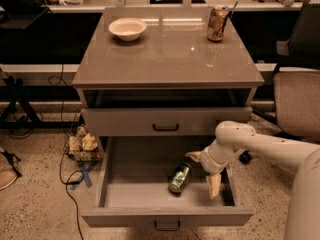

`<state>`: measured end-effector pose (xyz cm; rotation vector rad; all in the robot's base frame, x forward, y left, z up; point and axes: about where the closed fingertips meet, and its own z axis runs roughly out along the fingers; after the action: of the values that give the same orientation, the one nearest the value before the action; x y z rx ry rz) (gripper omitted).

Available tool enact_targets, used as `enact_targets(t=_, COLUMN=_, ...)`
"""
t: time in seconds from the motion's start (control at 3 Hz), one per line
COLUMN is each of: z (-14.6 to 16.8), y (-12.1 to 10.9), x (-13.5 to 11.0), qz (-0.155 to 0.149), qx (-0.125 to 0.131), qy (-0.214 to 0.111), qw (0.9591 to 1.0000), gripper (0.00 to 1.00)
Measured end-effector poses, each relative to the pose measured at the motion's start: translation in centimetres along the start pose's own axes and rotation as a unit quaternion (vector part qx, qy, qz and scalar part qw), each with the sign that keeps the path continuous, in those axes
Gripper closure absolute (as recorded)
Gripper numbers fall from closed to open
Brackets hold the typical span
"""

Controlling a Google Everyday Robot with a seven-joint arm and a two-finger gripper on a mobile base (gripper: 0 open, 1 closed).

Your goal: Pick green can from middle drawer and place on counter

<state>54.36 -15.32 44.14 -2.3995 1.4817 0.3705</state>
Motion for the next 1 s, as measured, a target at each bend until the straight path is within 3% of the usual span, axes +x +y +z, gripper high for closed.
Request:
enact_targets(t=0.33, z=2.5, y=-0.5, x=-1.0, qz=-0.035, qx=-0.002, qy=-0.004, qw=0.9994, gripper=0.0)
enact_targets(t=1.0, z=5.1, y=-1.5, x=-1.2, qz=-0.053, qx=-0.014, qy=-0.006, qw=0.9985, gripper=0.0)
